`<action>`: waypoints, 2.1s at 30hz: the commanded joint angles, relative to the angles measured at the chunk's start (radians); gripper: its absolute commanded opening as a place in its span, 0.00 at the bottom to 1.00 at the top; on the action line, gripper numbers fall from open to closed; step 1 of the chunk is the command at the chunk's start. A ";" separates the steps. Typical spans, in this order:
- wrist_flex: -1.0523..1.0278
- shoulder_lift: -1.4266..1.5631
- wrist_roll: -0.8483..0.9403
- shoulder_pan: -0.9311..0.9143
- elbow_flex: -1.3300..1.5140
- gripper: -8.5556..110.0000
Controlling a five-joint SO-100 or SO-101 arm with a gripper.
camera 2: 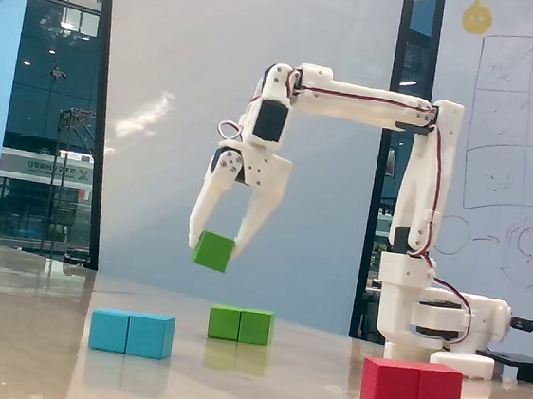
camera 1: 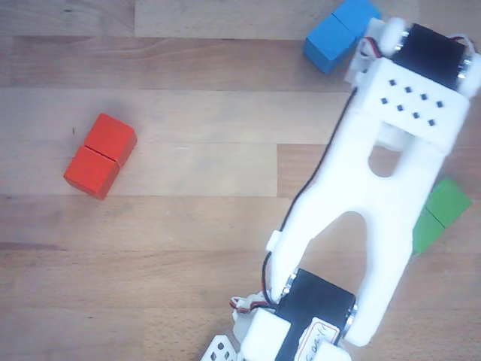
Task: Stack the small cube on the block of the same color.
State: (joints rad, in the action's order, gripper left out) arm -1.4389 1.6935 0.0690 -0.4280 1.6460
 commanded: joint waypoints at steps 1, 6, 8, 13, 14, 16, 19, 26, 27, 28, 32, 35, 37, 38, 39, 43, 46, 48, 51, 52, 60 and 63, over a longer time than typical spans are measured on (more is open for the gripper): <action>-0.023 0.032 0.011 -0.106 -0.118 0.12; -0.023 0.026 0.011 -0.221 -0.117 0.12; -0.023 0.021 0.011 -0.253 -0.117 0.12; -0.025 0.005 0.011 -0.311 -0.114 0.12; -0.025 -0.008 0.011 -0.319 -0.114 0.12; -0.025 -0.032 0.011 -0.331 -0.114 0.12; -0.026 -0.060 0.011 -0.345 -0.114 0.12; -0.095 -0.121 0.008 -0.350 -0.114 0.12; -0.101 -0.129 0.008 -0.350 -0.114 0.12; -0.107 -0.137 0.008 -0.351 -0.114 0.12; -0.129 -0.144 0.008 -0.351 -0.114 0.12; -0.130 -0.147 0.008 -0.351 -0.114 0.12; -0.124 -0.155 0.008 -0.350 -0.114 0.12; -0.121 -0.163 0.008 -0.350 -0.114 0.12; -0.120 -0.170 0.008 -0.350 -0.114 0.12; -0.114 -0.198 0.008 -0.350 -0.114 0.12; -0.112 -0.219 0.008 -0.348 -0.114 0.12; -0.112 -0.227 0.008 -0.348 -0.114 0.12; -0.112 -0.229 0.008 -0.348 -0.114 0.12; -0.112 -0.230 0.008 -0.347 -0.114 0.12; -0.100 -0.230 0.054 -0.339 -0.114 0.16; -0.097 -0.230 0.089 -0.351 -0.114 0.23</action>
State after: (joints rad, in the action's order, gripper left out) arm -1.5463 1.4481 0.1243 -0.7655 1.6230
